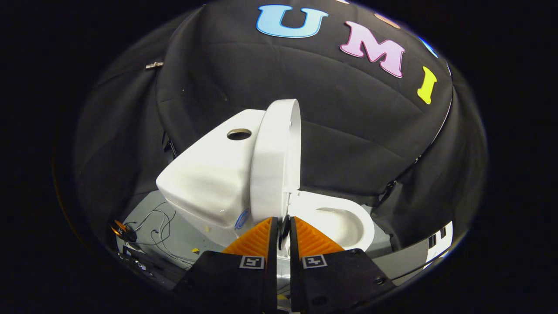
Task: Open the toilet lid.
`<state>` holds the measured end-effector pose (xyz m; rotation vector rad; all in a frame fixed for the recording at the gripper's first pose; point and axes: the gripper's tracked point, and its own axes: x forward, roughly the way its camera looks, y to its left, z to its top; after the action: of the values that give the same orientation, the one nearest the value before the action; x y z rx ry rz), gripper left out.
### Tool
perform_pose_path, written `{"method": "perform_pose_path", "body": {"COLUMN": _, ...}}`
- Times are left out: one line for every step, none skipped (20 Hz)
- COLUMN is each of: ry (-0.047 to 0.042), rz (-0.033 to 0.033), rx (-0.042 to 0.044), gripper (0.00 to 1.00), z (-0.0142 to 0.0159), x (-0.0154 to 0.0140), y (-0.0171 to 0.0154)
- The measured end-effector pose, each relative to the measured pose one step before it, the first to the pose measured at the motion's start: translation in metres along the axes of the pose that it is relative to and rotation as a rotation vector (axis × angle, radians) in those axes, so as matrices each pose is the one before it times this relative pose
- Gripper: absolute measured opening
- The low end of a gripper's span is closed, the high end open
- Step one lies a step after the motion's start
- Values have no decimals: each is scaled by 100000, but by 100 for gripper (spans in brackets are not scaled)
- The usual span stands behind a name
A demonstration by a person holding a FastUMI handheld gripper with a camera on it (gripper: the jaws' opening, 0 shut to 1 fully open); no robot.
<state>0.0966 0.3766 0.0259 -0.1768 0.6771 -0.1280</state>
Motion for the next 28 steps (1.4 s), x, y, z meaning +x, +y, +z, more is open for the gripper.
{"method": "perform_pose_path", "body": {"ry": -459, "rz": 483, "rx": -1354, "gripper": 19, "z": 55, "x": 51, "y": 142}}
{"method": "perform_pose_path", "body": {"ry": -106, "rz": -139, "rx": -623, "gripper": 21, "z": -96, "x": 25, "y": -52}}
{"method": "perform_pose_path", "body": {"ry": -355, "rz": -104, "rx": 364, "gripper": 22, "z": -61, "x": 58, "y": -226}}
{"method": "perform_pose_path", "body": {"ry": -13, "rz": 3782, "rx": 772, "gripper": 26, "z": 22, "x": 170, "y": 735}}
{"method": "perform_pose_path", "body": {"ry": 2430, "rz": 3914, "rx": -913, "gripper": 43, "z": -599, "x": 405, "y": 673}}
{"method": "perform_pose_path", "body": {"ry": 2633, "rz": 688, "rx": -1179, "gripper": 60, "z": -545, "x": -29, "y": -21}}
{"method": "perform_pose_path", "body": {"ry": 256, "rz": 2, "rx": 1052, "gripper": 78, "z": -168, "x": 74, "y": -430}}
{"method": "perform_pose_path", "body": {"ry": -1634, "rz": 205, "rx": 2502, "gripper": 81, "z": 455, "x": -18, "y": -382}}
{"method": "perform_pose_path", "body": {"ry": -1525, "rz": -13, "rx": 1029, "gripper": 86, "z": 388, "x": -134, "y": -425}}
{"method": "perform_pose_path", "body": {"ry": 78, "rz": 2455, "rx": -98, "gripper": 92, "z": 286, "x": 24, "y": 88}}
{"method": "perform_pose_path", "body": {"ry": 1178, "rz": 3130, "rx": -450, "gripper": 99, "z": -114, "x": -272, "y": 319}}
{"method": "perform_pose_path", "body": {"ry": 305, "rz": 2809, "rx": -79, "gripper": 99, "z": -31, "x": -284, "y": 729}}
{"method": "perform_pose_path", "body": {"ry": -628, "rz": 557, "rx": -200, "gripper": 100, "z": 230, "x": -400, "y": -89}}
{"method": "perform_pose_path", "body": {"ry": -1057, "rz": 464, "rx": -39, "gripper": 100, "z": 379, "x": -462, "y": -330}}
{"method": "perform_pose_path", "body": {"ry": -691, "rz": 430, "rx": 165, "gripper": 100, "z": 334, "x": -436, "y": -134}}
{"method": "perform_pose_path", "body": {"ry": -349, "rz": 1492, "rx": 376, "gripper": 100, "z": 228, "x": -222, "y": 93}}
{"method": "perform_pose_path", "body": {"ry": -31, "rz": 1613, "rx": 845, "gripper": 100, "z": 138, "x": -505, "y": 114}}
{"method": "perform_pose_path", "body": {"ry": -250, "rz": 1918, "rx": 830, "gripper": 100, "z": -68, "x": -564, "y": 171}}
{"method": "perform_pose_path", "body": {"ry": -305, "rz": 962, "rx": 393, "gripper": 100, "z": 13, "x": -512, "y": -76}}
{"method": "perform_pose_path", "body": {"ry": -492, "rz": 530, "rx": -128, "gripper": 100, "z": 216, "x": -389, "y": -304}}
{"method": "perform_pose_path", "body": {"ry": 29, "rz": 1337, "rx": 347, "gripper": 100, "z": 81, "x": -408, "y": -169}}
{"method": "perform_pose_path", "body": {"ry": -276, "rz": 3007, "rx": 1072, "gripper": 100, "z": -99, "x": -402, "y": 233}}
{"method": "perform_pose_path", "body": {"ry": -202, "rz": 3245, "rx": 1355, "gripper": 100, "z": -22, "x": -392, "y": 269}}
{"method": "perform_pose_path", "body": {"ry": -219, "rz": 2184, "rx": 744, "gripper": 100, "z": 37, "x": -515, "y": -71}}
{"method": "perform_pose_path", "body": {"ry": -190, "rz": 1092, "rx": 780, "gripper": 100, "z": 183, "x": -455, "y": -460}}
{"method": "perform_pose_path", "body": {"ry": 114, "rz": 1442, "rx": 1552, "gripper": 100, "z": 38, "x": -567, "y": -195}}
{"method": "perform_pose_path", "body": {"ry": -101, "rz": 1544, "rx": 1872, "gripper": 100, "z": 35, "x": -723, "y": -232}}
{"method": "perform_pose_path", "body": {"ry": -362, "rz": 1741, "rx": 1477, "gripper": 99, "z": 154, "x": -603, "y": -122}}
